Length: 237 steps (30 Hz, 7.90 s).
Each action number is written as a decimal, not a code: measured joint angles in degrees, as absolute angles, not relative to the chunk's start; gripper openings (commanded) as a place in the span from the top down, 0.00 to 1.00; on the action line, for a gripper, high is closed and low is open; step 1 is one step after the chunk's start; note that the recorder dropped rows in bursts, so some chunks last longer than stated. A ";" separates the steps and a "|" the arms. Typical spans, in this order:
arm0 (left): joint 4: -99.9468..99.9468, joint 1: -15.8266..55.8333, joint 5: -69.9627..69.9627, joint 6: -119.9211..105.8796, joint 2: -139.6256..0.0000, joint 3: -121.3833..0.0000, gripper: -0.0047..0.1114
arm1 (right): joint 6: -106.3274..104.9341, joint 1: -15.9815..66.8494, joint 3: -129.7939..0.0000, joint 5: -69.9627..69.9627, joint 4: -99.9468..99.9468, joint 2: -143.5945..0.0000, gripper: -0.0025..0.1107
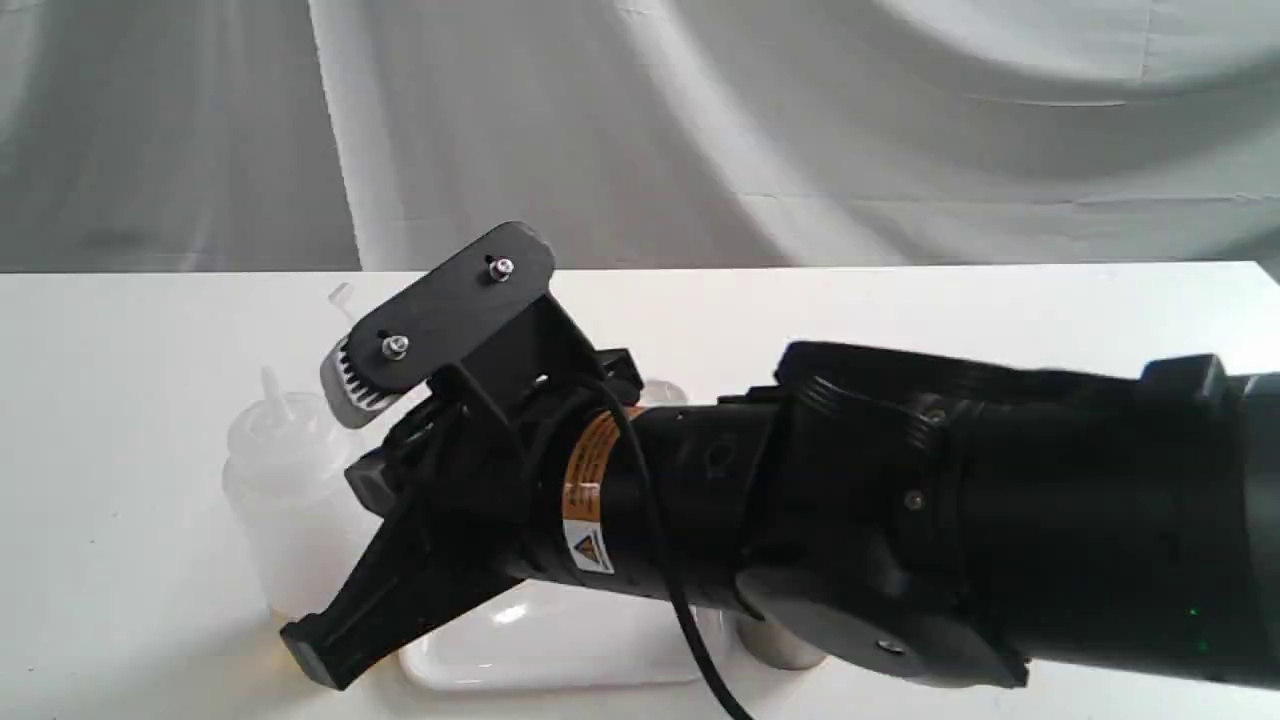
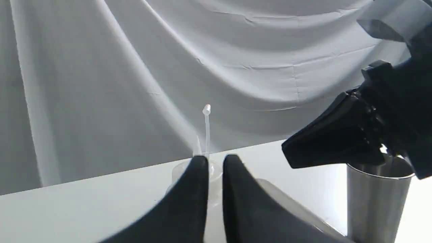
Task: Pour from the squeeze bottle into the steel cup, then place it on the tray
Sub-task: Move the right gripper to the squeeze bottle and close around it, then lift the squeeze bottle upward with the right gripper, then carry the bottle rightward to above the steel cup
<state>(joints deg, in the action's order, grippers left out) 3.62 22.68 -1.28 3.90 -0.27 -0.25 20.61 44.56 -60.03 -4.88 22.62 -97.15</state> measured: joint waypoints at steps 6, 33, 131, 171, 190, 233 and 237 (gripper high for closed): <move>3.62 22.68 -1.28 3.90 -0.27 -0.26 0.89 | 19.53 44.56 -60.03 -7.27 22.62 -97.15 0.98; 3.62 22.68 -1.28 3.90 -0.27 -0.26 0.89 | -8.33 43.54 -48.92 -50.63 -0.31 -111.08 0.98; 3.62 22.68 -1.28 3.90 -0.27 -0.26 0.89 | -1.42 43.54 -69.93 -23.84 2.25 -124.43 0.22; 3.62 22.68 -1.28 3.90 -0.27 -0.26 0.89 | -1.30 43.44 -72.55 -32.98 2.26 -128.43 0.25; 3.62 22.68 -1.28 3.90 -0.27 -0.26 0.89 | 0.77 43.44 -76.18 -27.39 2.47 -129.94 0.42; 3.62 22.68 -1.28 3.90 -0.27 -0.26 0.89 | -2.66 34.66 -76.41 12.10 7.64 -98.22 0.98; 3.62 22.68 -1.28 3.90 -0.27 -0.26 0.89 | -4.83 30.19 -76.41 18.91 10.48 -91.69 0.98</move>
<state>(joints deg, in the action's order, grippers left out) 3.62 22.68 -1.28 3.90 -0.27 -0.25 -4.83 30.19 -76.41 18.91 10.48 -91.69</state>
